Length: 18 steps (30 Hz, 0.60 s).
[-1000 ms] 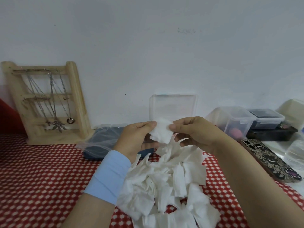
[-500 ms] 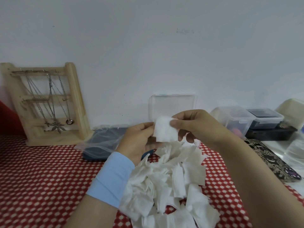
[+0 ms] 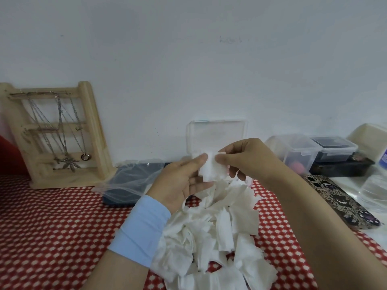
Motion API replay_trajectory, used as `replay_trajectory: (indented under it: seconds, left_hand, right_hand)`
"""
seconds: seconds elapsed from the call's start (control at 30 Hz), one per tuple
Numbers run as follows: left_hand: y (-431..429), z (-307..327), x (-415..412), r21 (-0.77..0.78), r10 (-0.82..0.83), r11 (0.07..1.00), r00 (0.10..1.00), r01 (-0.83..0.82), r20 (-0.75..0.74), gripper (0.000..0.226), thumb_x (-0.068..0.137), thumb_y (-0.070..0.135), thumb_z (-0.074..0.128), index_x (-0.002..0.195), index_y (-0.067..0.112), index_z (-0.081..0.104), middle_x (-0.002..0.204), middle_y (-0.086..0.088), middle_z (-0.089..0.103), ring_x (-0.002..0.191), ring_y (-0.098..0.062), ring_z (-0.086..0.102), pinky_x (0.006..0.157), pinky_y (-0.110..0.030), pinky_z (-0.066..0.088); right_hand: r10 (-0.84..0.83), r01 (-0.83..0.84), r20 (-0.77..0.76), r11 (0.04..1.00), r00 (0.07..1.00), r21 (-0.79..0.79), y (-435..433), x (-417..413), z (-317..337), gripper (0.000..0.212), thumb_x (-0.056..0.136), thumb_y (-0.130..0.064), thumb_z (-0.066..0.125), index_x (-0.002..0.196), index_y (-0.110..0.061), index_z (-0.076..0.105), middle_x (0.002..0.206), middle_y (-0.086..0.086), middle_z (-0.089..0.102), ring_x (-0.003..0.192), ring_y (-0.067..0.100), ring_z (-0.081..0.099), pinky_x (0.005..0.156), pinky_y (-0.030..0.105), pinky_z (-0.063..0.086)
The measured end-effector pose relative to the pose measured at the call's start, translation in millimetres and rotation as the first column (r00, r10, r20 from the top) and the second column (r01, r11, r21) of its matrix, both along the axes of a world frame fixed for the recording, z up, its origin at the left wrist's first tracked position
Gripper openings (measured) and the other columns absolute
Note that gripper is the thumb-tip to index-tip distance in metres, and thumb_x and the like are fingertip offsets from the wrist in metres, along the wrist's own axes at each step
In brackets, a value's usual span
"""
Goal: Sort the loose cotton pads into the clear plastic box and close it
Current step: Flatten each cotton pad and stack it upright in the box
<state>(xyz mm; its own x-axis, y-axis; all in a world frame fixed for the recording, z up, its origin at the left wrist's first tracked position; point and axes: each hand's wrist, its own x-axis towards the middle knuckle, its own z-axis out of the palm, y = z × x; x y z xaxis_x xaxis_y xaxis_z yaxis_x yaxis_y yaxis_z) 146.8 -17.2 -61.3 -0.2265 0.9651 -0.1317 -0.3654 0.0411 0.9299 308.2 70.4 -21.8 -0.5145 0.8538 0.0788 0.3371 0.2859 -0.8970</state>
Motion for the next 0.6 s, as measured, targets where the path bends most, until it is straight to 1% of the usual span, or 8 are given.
replay_trajectory:
  seconds: [0.03, 0.07, 0.13, 0.23, 0.3, 0.4, 0.5, 0.6]
  left_hand:
    - [0, -1, 0, 0.006, 0.008, 1.000, 0.999, -0.008, -0.041, 0.039, 0.084, 0.026, 0.074, 0.116, 0.003, 0.071, 0.116, -0.019, 0.073, 0.110, -0.034, 0.070, 0.079, -0.034, 0.063]
    - [1, -2, 0, 0.010, 0.023, 1.000, 0.997, -0.023, -0.068, 0.032, 0.087, 0.020, 0.073, 0.114, 0.002, 0.072, 0.116, -0.019, 0.073, 0.109, -0.033, 0.071, 0.079, -0.034, 0.063]
    - [1, -2, 0, 0.008, 0.053, 0.999, 0.997, -0.053, -0.054, 0.023, 0.096, 0.015, 0.065, 0.113, 0.000, 0.071, 0.113, -0.019, 0.074, 0.104, -0.032, 0.073, 0.079, -0.035, 0.063]
    - [1, 1, -2, -0.022, 0.044, 0.999, 0.997, -0.043, 0.067, 0.025, 0.099, 0.016, 0.060, 0.115, -0.002, 0.067, 0.110, -0.020, 0.075, 0.099, -0.031, 0.074, 0.074, -0.033, 0.064]
    - [1, 1, -3, -0.045, 0.053, 0.998, 0.986, -0.046, 0.157, 0.026, 0.098, 0.017, 0.060, 0.116, -0.001, 0.066, 0.106, -0.018, 0.076, 0.090, -0.027, 0.076, 0.068, -0.031, 0.064]
    - [2, -1, -6, -0.075, 0.160, 0.987, 0.951, -0.145, 0.265, 0.022, 0.097, 0.015, 0.063, 0.113, 0.000, 0.066, 0.098, -0.016, 0.077, 0.084, -0.026, 0.075, 0.066, -0.032, 0.064]
    - [2, -4, -12, -0.072, 0.268, 0.963, 0.934, -0.258, 0.235, 0.016, 0.096, 0.014, 0.065, 0.107, 0.003, 0.067, 0.092, -0.013, 0.078, 0.074, -0.022, 0.077, 0.068, -0.031, 0.064]
    - [2, -4, -12, -0.057, 0.265, 0.964, 0.946, -0.259, 0.186, 0.012, 0.096, 0.013, 0.066, 0.104, 0.004, 0.070, 0.094, -0.011, 0.078, 0.078, -0.020, 0.076, 0.066, -0.029, 0.063]
  right_hand:
    - [0.002, -0.002, 0.003, 1.000, 1.000, 0.003, 0, 0, 0, 0.011, 0.087, -0.021, 0.077, 0.079, -0.015, 0.080, 0.056, 0.001, 0.068, 0.041, 0.009, 0.053, 0.048, 0.023, 0.047]
    - [0.006, -0.006, 0.000, 1.000, 1.000, 0.001, 0, 0, -1, 0.011, 0.086, -0.023, 0.079, 0.078, -0.015, 0.080, 0.058, 0.001, 0.069, 0.042, 0.010, 0.054, 0.048, 0.022, 0.047]
    - [0.018, -0.019, -0.024, 1.000, 1.000, -0.016, 1, 0, -1, 0.012, 0.084, -0.025, 0.082, 0.078, -0.015, 0.081, 0.061, 0.001, 0.071, 0.044, 0.010, 0.056, 0.046, 0.021, 0.047]
    - [0.037, -0.045, -0.087, 0.995, 0.996, -0.085, 4, 2, -3, 0.011, 0.081, -0.026, 0.083, 0.078, -0.016, 0.082, 0.073, 0.001, 0.076, 0.053, 0.013, 0.063, 0.047, 0.023, 0.045]
    - [0.035, -0.055, -0.127, 0.986, 0.991, -0.160, 8, 5, -5, 0.013, 0.080, -0.028, 0.084, 0.081, -0.015, 0.082, 0.077, 0.003, 0.077, 0.057, 0.014, 0.066, 0.048, 0.023, 0.045]
    - [-0.032, 0.003, -0.144, 0.980, 0.989, -0.198, 15, 9, -9, 0.016, 0.080, -0.028, 0.083, 0.085, -0.013, 0.082, 0.078, 0.005, 0.077, 0.058, 0.013, 0.066, 0.048, 0.024, 0.045]
    - [-0.070, 0.039, -0.205, 0.988, 0.976, -0.148, 19, 13, -7, 0.016, 0.084, -0.023, 0.080, 0.088, -0.007, 0.079, 0.074, 0.005, 0.072, 0.054, 0.012, 0.062, 0.048, 0.026, 0.046]
    - [0.039, -0.080, -0.302, 0.989, 0.953, -0.123, 12, 10, -1, 0.015, 0.086, -0.019, 0.077, 0.086, -0.004, 0.075, 0.070, 0.002, 0.068, 0.051, 0.014, 0.058, 0.042, 0.024, 0.039]
